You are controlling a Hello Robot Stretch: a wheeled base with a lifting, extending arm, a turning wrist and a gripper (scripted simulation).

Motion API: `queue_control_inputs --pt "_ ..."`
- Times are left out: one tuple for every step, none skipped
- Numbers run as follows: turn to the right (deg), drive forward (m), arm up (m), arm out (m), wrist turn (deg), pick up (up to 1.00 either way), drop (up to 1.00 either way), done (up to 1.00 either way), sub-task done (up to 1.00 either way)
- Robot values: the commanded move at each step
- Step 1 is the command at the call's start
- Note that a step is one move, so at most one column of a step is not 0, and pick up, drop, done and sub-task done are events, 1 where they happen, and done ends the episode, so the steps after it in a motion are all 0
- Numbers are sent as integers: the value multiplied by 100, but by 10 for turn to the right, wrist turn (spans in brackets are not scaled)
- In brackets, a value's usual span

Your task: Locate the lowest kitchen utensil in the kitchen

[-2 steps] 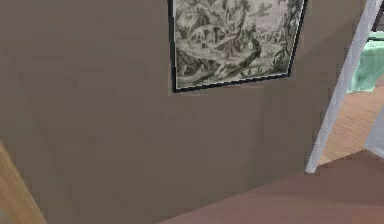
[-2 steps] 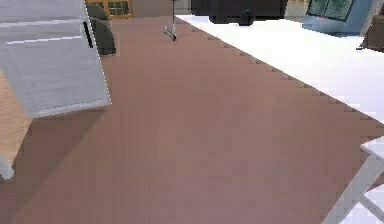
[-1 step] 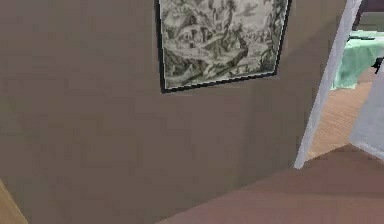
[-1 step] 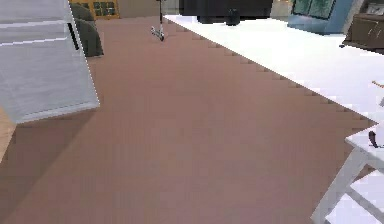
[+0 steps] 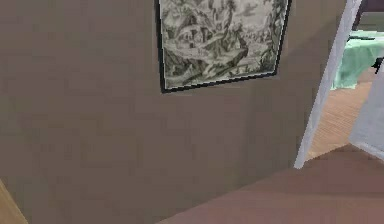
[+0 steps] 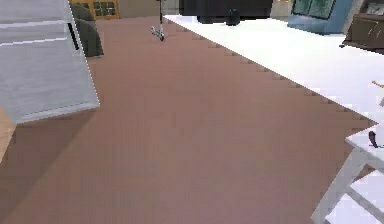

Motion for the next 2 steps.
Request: queue_control_inputs --pt "450 0 0 0 0 0 0 0 0" --pt "180 0 0 0 0 0 0 0 0"
